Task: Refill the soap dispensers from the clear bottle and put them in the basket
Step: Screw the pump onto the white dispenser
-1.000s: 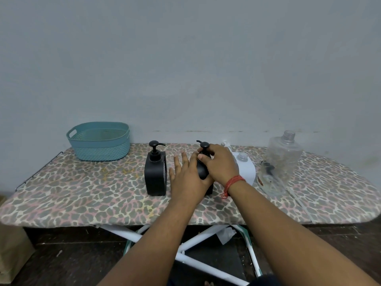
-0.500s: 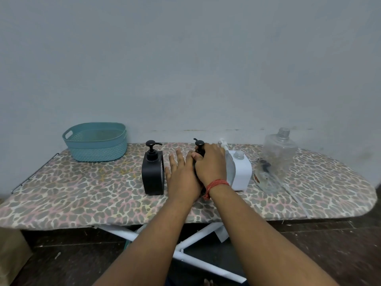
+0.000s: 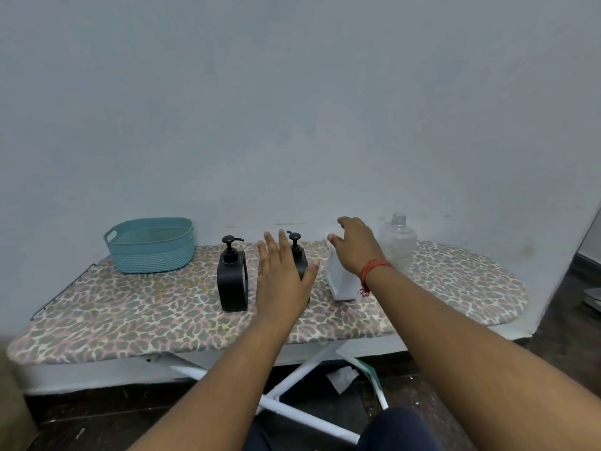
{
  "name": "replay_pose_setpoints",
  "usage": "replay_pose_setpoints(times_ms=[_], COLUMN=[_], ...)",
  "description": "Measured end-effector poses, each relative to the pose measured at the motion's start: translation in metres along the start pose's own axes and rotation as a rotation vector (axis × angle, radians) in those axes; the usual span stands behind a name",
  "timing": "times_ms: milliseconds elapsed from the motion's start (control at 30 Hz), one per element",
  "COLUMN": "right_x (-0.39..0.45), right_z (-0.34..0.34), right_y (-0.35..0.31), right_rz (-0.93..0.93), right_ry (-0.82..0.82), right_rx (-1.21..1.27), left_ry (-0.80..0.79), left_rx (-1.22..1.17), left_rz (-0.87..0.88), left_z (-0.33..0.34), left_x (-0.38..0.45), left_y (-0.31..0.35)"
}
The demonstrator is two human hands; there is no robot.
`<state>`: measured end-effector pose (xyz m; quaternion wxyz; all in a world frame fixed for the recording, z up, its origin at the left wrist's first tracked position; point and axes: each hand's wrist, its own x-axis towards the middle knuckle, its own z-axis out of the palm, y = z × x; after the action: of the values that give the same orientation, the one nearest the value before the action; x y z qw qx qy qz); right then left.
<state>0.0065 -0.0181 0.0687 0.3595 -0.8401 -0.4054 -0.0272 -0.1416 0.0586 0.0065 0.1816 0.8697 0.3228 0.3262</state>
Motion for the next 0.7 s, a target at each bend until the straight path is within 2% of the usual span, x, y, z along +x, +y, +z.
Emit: replay_pose_setpoints(times_ms=[67, 167, 300, 467, 700], right_x=[0.007, 0.020, 0.050, 0.110, 0.188], right_z=[-0.013, -0.022, -0.013, 0.014, 0.067], right_y=[0.007, 0.014, 0.020, 0.025, 0.043], right_rz=[0.017, 0.027, -0.004, -0.018, -0.012], right_ry=[-0.027, -0.101, -0.247, -0.502, -0.802], right_rx=[-0.065, -0.171, -0.376, -0.583, -0.812], left_ry=[0.043, 0.013, -0.042, -0.035, -0.017], left_rx=[0.079, 0.157, 0.212, 0.227, 0.147], left_rz=[0.130, 0.234, 0.296, 0.392, 0.388], left_z=[-0.001, 0.002, 0.015, 0.038, 0.072], left_x=[-0.011, -0.023, -0.031, -0.038, -0.036], left_y=[0.009, 0.022, 0.030, 0.026, 0.010])
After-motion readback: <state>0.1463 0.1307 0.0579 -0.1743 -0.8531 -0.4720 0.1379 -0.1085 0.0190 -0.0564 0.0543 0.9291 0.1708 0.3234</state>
